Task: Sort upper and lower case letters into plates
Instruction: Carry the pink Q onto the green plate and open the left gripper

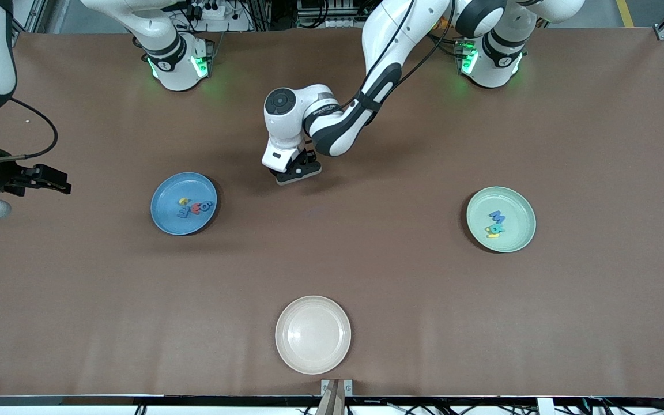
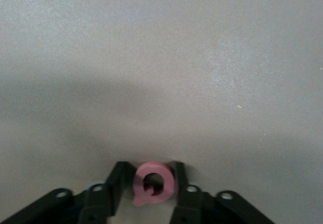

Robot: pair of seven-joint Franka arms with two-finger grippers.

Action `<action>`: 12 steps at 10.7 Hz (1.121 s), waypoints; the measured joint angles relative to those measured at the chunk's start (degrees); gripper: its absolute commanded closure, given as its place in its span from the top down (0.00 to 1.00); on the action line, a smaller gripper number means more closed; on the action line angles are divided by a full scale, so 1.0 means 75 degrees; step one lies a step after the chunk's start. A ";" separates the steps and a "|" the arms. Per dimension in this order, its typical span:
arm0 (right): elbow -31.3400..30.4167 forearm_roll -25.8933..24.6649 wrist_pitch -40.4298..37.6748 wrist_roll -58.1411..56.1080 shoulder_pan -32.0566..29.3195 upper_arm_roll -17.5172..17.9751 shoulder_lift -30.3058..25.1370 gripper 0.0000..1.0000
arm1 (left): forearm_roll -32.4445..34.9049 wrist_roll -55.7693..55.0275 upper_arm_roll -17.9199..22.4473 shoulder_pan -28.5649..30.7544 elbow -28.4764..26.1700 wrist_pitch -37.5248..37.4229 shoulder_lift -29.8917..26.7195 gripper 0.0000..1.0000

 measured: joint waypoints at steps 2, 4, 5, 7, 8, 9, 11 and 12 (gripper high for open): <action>0.0000 0.0000 -0.0002 0.0000 0.0000 0.0000 0.0000 1.00 | 0.0000 0.0000 -0.0001 -0.0003 0.0007 -0.0004 -0.0007 0.17; 0.0001 0.0000 -0.0011 0.0000 -0.0003 -0.0002 0.0000 1.00 | 0.0000 0.0109 0.0001 -0.0005 0.0062 0.0017 -0.0014 0.01; 0.0001 0.0000 -0.0016 0.0000 -0.0003 -0.0001 0.0000 1.00 | 0.0000 0.0222 0.0008 0.0001 0.0130 0.0002 -0.0074 0.00; 0.0003 0.0000 -0.0018 0.0000 -0.0001 0.0003 0.0000 1.00 | 0.0000 0.0780 0.0000 0.0163 0.0187 -0.0896 -0.0571 0.00; 0.0003 0.0000 -0.0018 0.0000 -0.0002 0.0002 0.0000 1.00 | 0.0000 0.1201 -0.0136 0.0449 0.0203 -0.1513 -0.0920 0.00; 0.0003 0.0001 -0.0020 0.0000 -0.0001 0.0003 0.0000 1.00 | 0.0000 0.1530 -0.0410 0.0883 0.0206 -0.1918 -0.1256 0.00; 0.0004 0.0002 -0.0029 0.0000 0.0001 0.0008 0.0004 1.00 | 0.0001 0.2257 -0.0778 0.1747 0.0168 -0.2527 -0.1919 0.00; 0.0004 0.0002 -0.0032 0.0000 -0.0004 0.0007 0.0005 1.00 | 0.0000 0.2679 -0.0917 0.2119 0.0098 -0.2778 -0.2200 0.00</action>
